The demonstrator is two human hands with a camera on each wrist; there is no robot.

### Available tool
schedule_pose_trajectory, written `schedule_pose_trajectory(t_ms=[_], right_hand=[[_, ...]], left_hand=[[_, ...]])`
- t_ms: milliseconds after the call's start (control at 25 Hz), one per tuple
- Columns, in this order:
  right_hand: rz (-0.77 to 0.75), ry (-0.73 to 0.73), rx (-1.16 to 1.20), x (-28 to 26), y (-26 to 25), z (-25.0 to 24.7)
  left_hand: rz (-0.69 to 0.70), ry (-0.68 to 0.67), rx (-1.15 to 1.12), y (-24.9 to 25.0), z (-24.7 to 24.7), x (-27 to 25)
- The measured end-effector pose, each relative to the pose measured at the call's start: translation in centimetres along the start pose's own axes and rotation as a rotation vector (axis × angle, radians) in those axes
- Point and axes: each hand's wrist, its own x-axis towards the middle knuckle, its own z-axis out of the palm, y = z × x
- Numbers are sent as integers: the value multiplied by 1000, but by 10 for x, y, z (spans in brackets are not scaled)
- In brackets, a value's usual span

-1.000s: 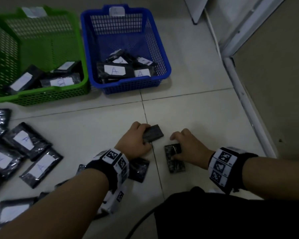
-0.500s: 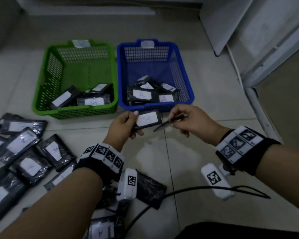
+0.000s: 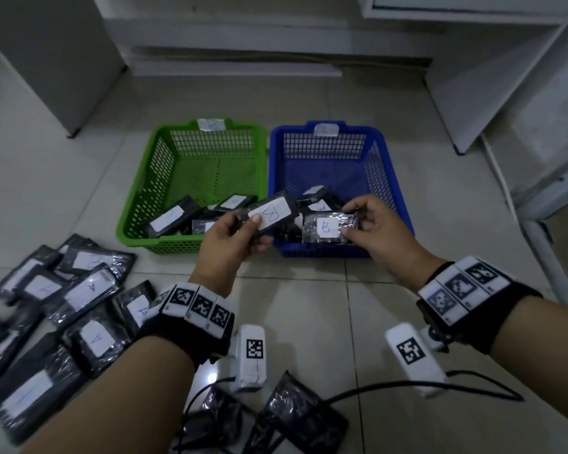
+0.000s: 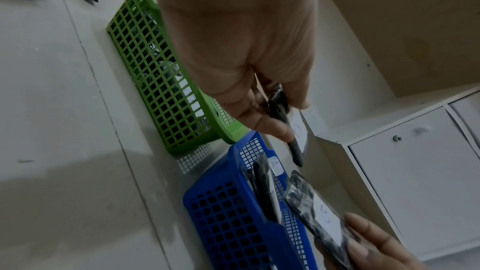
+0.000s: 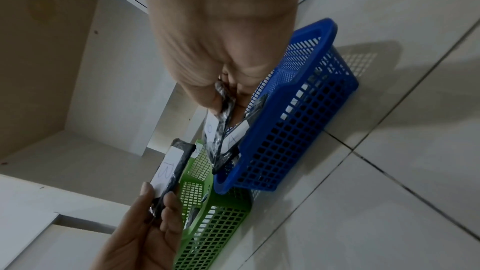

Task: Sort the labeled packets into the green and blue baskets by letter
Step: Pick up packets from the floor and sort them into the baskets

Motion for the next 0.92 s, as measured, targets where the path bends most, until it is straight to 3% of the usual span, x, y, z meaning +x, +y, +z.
schedule_pose_trajectory(t_ms=[200, 320, 520, 640, 800, 920], right_hand=[[46, 41, 54, 22, 2, 22], [52, 8, 82, 36, -9, 42], [78, -48, -1, 66, -27, 92], [85, -98, -109, 78, -31, 122], [124, -207, -268, 81, -28, 141], [0, -239, -552, 69, -21, 142]], left_hand=[[47, 140, 127, 3, -10, 9], [170, 342, 302, 6, -23, 15], [215, 594, 504, 22, -56, 19], [213, 592, 686, 27, -79, 22], [201, 468, 950, 25, -107, 25], [338, 429, 1006, 16, -116, 10]])
